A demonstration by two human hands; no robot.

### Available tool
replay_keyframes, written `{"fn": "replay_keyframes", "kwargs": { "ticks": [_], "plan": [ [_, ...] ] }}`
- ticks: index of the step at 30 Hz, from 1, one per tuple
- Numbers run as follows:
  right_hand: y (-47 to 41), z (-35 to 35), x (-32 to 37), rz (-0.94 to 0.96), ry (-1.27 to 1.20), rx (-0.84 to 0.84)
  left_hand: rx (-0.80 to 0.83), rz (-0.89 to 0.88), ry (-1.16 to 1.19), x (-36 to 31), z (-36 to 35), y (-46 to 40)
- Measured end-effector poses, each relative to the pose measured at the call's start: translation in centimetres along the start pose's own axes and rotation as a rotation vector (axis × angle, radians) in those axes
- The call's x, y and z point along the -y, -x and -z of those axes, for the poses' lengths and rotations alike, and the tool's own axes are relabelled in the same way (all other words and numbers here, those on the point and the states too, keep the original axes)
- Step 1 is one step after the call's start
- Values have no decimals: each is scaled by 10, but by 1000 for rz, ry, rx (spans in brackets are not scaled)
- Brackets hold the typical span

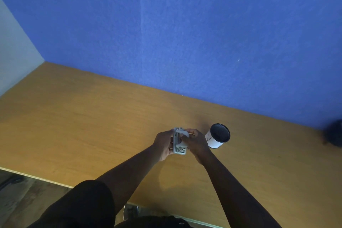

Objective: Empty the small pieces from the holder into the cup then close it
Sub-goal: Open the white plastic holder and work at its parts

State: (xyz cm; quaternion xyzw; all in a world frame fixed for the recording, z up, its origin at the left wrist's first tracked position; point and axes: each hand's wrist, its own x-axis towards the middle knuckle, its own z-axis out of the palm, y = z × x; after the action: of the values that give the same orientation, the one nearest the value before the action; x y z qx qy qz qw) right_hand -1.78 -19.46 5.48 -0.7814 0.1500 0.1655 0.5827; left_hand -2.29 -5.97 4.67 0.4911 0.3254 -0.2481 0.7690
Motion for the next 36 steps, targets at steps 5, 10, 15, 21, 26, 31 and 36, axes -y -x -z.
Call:
{"fn": "replay_keyframes", "kwargs": {
  "ticks": [5,10,15,21,26,31,36],
  "plan": [
    [4,0,2,57,123,-17,-49,-28,-29,-5,-1,-4],
    [7,2,4,82,213,-3,-53,-38,-25,-6,-5,-8],
    [9,3,6,100,238,-29,-48,-28,-18,-8,-6,-11],
    [10,3,6,95,171,-38,4,-11,-30,-10,-7,-12],
    [9,3,3,70,115,-34,15,2,-30,-11,-7,-15],
    [12,4,0,94,36,-10,-19,-1,-19,-12,-6,-17],
    [11,3,0,74,19,-60,17,7,12,-11,-5,-16]
  ]
}}
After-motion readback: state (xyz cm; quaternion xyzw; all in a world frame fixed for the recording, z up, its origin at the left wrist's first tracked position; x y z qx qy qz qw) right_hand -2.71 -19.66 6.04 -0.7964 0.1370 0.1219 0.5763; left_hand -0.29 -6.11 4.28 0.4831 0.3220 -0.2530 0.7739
